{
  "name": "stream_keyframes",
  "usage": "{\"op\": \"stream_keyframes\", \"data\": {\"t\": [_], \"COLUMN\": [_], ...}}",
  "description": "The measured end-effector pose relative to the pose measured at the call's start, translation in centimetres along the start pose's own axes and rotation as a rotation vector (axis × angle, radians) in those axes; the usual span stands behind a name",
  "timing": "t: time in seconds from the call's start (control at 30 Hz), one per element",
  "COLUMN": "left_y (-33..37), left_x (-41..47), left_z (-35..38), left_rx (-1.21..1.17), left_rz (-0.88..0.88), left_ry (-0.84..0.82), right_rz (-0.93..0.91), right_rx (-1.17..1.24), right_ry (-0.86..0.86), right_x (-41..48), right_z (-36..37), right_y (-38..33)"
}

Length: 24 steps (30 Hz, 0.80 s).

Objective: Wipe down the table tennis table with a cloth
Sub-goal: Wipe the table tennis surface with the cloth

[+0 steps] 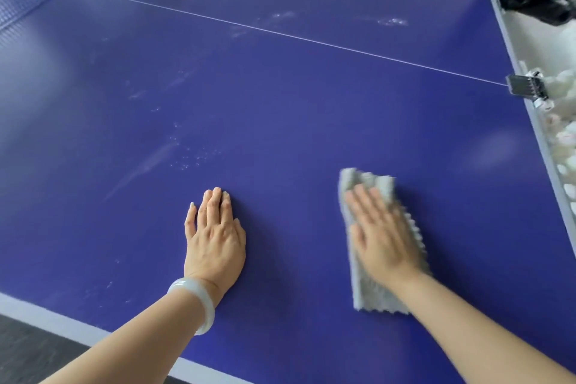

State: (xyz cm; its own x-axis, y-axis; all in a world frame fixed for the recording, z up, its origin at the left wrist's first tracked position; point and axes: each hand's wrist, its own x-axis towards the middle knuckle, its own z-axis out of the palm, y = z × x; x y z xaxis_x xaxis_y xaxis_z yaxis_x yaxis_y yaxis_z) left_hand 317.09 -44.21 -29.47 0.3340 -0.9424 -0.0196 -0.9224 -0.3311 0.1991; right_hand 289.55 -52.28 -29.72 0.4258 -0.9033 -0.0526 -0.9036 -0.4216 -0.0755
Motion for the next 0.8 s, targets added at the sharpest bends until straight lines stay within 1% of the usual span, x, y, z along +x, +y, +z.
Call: {"op": "stream_keyframes", "data": {"t": [0.03,0.07,0.1,0.2,0.23,0.3,0.37,0.43,0.5,0.57,0.63,0.67,0.7,0.77,0.8], "left_y": [0.1,0.1,0.3,2.9,4.3,7.0,8.8,9.4,9.3,9.2,9.0,9.0,9.1,9.1,9.1], "left_x": [0.1,0.4,0.9,3.2,4.3,6.7,9.4,11.6,12.8,13.1,13.0,13.0,13.1,13.0,13.0], "left_z": [-0.2,-0.2,-0.2,0.1,0.2,0.8,1.8,2.6,3.3,3.7,3.7,3.5,3.4,3.0,2.9], "left_rx": [0.016,0.040,0.069,0.081,0.064,0.008,0.028,0.089,0.071,0.035,0.021,0.014,0.007,-0.004,-0.007], "left_rz": [0.023,0.073,0.150,0.393,0.431,0.415,0.373,0.342,0.315,0.304,0.306,0.306,0.306,0.300,0.295], "left_ry": [0.004,0.023,0.045,0.103,0.111,0.071,0.027,0.008,-0.005,0.016,0.017,0.016,0.013,0.004,0.000], "right_rz": [0.164,0.285,0.347,0.376,0.372,0.367,0.359,0.340,0.345,0.421,0.493,0.442,0.316,-0.010,-0.145], "right_rx": [-0.016,-0.033,-0.042,-0.023,-0.021,-0.022,-0.013,-0.001,-0.001,0.004,0.049,0.071,0.089,0.114,0.105], "right_ry": [0.001,-0.007,-0.010,-0.037,-0.042,-0.042,-0.038,-0.024,-0.033,-0.028,-0.017,-0.010,0.001,-0.024,-0.055], "right_x": [0.9,1.9,2.8,4.2,4.4,4.7,5.5,6.6,8.4,11.0,13.7,14.7,15.4,15.3,14.9], "right_z": [-0.3,-0.2,-0.1,0.0,-0.1,0.0,0.0,0.1,-0.1,-0.2,-0.6,-0.6,-0.4,0.1,0.2], "right_y": [2.1,3.4,4.0,4.1,4.2,4.7,5.2,5.9,7.0,7.6,6.1,4.5,2.7,-0.4,-0.6]}}
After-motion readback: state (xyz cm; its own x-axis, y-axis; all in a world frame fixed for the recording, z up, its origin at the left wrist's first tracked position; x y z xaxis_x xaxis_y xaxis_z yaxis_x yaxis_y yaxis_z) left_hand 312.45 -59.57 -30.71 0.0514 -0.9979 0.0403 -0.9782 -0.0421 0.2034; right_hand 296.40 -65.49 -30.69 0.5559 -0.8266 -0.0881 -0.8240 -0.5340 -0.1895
